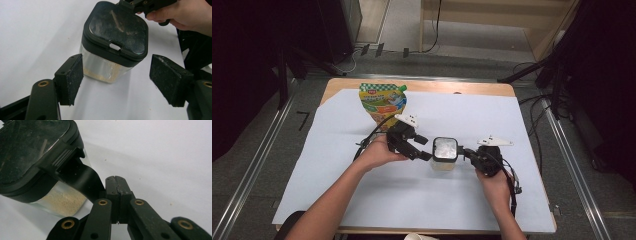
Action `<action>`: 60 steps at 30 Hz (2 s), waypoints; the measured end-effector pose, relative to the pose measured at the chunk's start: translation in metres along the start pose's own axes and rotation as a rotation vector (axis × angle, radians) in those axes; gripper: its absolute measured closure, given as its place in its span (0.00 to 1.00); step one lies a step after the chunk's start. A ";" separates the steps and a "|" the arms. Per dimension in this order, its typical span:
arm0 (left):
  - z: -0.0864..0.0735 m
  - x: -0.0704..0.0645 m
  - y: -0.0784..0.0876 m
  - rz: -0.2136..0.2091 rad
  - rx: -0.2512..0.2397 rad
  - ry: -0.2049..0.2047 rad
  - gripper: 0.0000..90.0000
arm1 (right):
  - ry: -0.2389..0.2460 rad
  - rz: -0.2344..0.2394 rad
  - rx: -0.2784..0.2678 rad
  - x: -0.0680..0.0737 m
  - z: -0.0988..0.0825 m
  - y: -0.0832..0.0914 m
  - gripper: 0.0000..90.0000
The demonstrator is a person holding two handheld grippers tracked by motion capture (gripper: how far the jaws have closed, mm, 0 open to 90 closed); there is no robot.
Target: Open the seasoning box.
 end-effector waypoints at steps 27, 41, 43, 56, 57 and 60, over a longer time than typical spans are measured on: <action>-0.007 0.003 -0.023 0.063 0.007 -0.055 0.15 | 0.036 0.036 0.012 0.010 0.006 -0.026 1.00; -0.001 -0.001 -0.025 0.112 -0.024 -0.110 0.15 | 0.035 0.053 0.019 0.015 0.004 -0.026 1.00; -0.001 -0.002 -0.023 0.108 -0.031 -0.110 0.15 | 0.030 0.058 0.022 0.016 0.004 -0.026 1.00; 0.009 0.001 0.002 0.107 -0.114 -0.071 0.42 | 0.082 0.096 0.050 0.035 -0.001 -0.030 1.00; 0.009 0.000 0.002 0.106 -0.110 -0.071 0.40 | 0.081 0.096 0.049 0.035 -0.001 -0.030 1.00; 0.005 -0.005 0.000 0.136 -0.071 -0.047 0.22 | 0.075 0.093 0.034 0.034 0.001 -0.029 1.00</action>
Point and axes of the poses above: each handheld gripper's, and its own axes: y roughly backward along the jaws, z roughly out of its top, x roughly to its left, the point moved 9 cm from there along -y, roughly forward along the jaws, and after that the axes turned 4 degrees about -x, right-handed, at the moved point
